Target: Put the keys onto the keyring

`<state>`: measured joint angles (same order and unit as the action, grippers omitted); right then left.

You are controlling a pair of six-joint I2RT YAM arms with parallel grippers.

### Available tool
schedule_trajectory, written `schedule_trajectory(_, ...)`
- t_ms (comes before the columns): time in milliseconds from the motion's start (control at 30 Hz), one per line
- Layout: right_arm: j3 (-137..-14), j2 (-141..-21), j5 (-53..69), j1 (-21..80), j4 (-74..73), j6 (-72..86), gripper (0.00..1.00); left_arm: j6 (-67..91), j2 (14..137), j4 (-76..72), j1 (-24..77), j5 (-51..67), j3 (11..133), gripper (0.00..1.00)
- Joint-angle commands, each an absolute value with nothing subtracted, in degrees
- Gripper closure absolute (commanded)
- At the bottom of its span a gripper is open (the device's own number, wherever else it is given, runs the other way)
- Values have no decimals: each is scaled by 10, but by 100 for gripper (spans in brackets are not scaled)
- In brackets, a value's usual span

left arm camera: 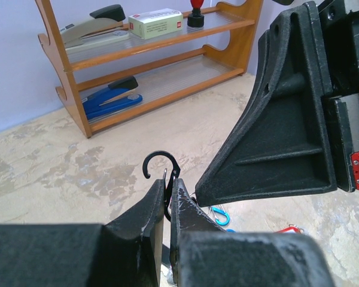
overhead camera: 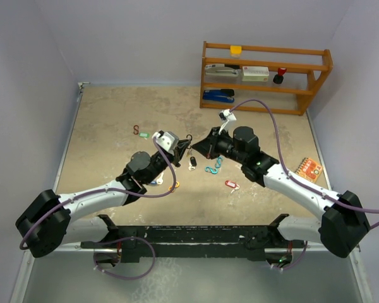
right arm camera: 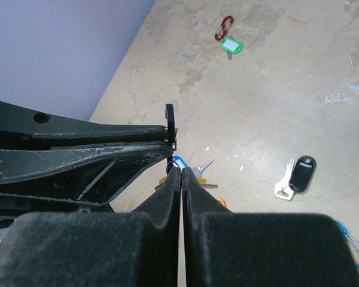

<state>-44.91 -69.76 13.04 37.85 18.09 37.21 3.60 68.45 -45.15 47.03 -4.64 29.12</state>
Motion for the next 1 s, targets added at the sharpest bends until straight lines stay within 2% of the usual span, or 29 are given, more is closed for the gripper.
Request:
schedule_trajectory(0, -466, -687, 129, 369, 181, 379, 100, 28, 664, -488, 474, -30, 286, 100)
schedule_trajectory(333, -470, -692, 144, 365, 173, 381, 99, 36, 660, -486, 473, -55, 287, 100)
schedule_trajectory(467, -471, -691, 149, 366, 158, 377, 72, 38, 658, -478, 474, -81, 290, 100)
schedule_trajectory(600, -460, -672, 133, 366, 142, 371, 53, 36, 655, -470, 474, -95, 296, 100)
schedule_trajectory(733, -456, -651, 96, 366, 109, 351, 49, 32, 662, -451, 474, -117, 311, 100)
schedule_trajectory(867, -456, -634, 41, 365, 68, 322, 40, 31, 699, -421, 472, -201, 337, 100)
schedule_trajectory(967, -449, -621, 13, 365, 56, 306, 37, 36, 738, -399, 468, -263, 356, 100)
